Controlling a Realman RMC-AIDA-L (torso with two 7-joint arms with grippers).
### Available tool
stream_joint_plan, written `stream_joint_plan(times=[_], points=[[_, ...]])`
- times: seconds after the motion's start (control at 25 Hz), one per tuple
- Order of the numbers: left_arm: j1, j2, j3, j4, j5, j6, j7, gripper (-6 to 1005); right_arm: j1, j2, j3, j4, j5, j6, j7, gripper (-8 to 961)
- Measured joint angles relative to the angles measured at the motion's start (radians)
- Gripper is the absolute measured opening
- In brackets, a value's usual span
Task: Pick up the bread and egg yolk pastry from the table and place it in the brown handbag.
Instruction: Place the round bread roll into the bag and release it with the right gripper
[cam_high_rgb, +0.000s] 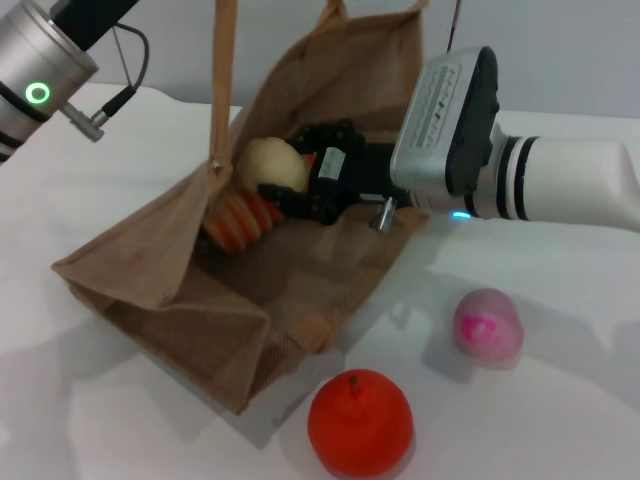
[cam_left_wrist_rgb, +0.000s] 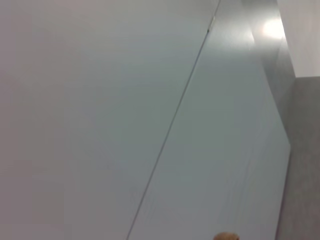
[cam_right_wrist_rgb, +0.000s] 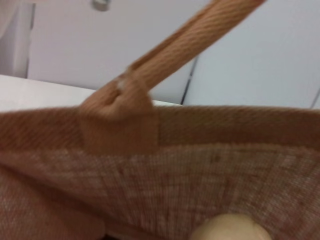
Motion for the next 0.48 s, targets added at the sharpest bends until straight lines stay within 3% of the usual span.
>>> stream_joint_plan(times=[0.28, 0.48], points=[[0.034, 0.002, -0.003, 0.002, -0.04, -0.002, 0.001, 168, -0.008, 0.0, 0.002, 0.023, -0.004, 0.052, -0.018, 529], [0.061, 0.004, -0.004, 0.002, -0.068, -0.002, 0.005, 170, -0.014, 0.0, 0.004, 0.033, -0.003, 0.075, -0.024, 612]])
